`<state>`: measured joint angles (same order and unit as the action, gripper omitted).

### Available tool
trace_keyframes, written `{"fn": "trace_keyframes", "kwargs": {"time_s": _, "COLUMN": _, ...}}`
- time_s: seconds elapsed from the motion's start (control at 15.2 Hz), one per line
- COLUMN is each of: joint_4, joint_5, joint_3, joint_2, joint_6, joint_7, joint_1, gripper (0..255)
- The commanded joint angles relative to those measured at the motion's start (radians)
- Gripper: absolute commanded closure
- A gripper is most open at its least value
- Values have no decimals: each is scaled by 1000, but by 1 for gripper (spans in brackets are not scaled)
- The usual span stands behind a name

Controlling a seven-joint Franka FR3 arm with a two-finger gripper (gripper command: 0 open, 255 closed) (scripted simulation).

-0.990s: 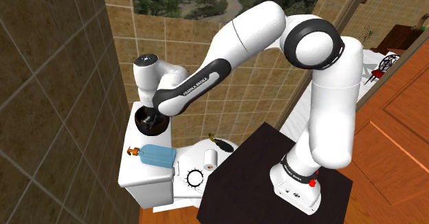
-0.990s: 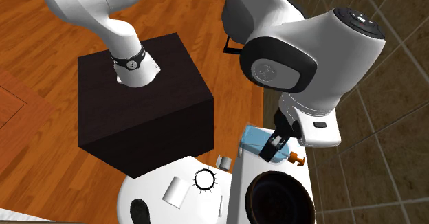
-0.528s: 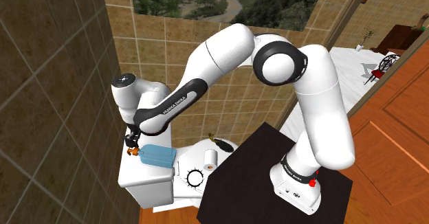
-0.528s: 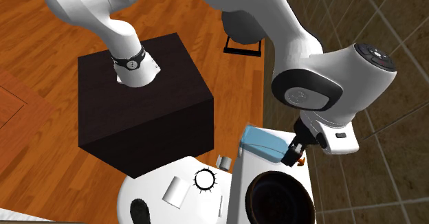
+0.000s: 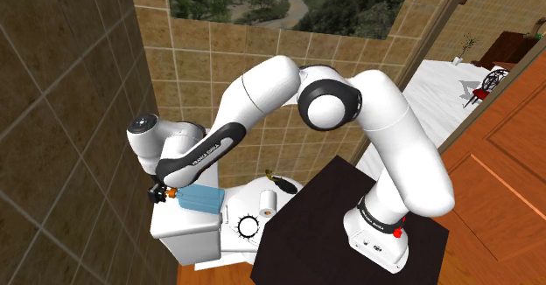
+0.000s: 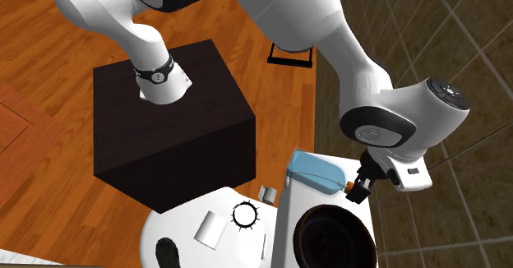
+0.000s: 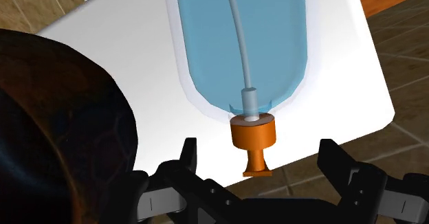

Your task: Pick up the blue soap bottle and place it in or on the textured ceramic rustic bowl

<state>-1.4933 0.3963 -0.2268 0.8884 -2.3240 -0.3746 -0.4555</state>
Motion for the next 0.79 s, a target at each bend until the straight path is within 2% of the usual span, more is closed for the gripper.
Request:
{"fn": "trace_keyframes", "kwargs": {"time_s": 0.0, "joint_4": 9, "joint_5": 4, "joint_3": 5, "joint_2": 21, "joint_6": -12, "joint_7": -2, "joint_1": -2, "gripper": 0}}
{"fn": "trace_keyframes", "kwargs": {"time_s": 0.66, "joint_4": 20, "joint_5": 9, "joint_3": 11, "joint_2": 47, "joint_6": -28, "joint_7": -4, "joint_1": -5, "gripper": 0}}
{"fn": "trace_keyframes", "kwargs": {"time_s": 0.73, "joint_4": 20, "joint_5": 9, "joint_3": 11, "joint_2": 47, "joint_6": -28, "joint_7": -4, "joint_1": -5, "gripper": 255}}
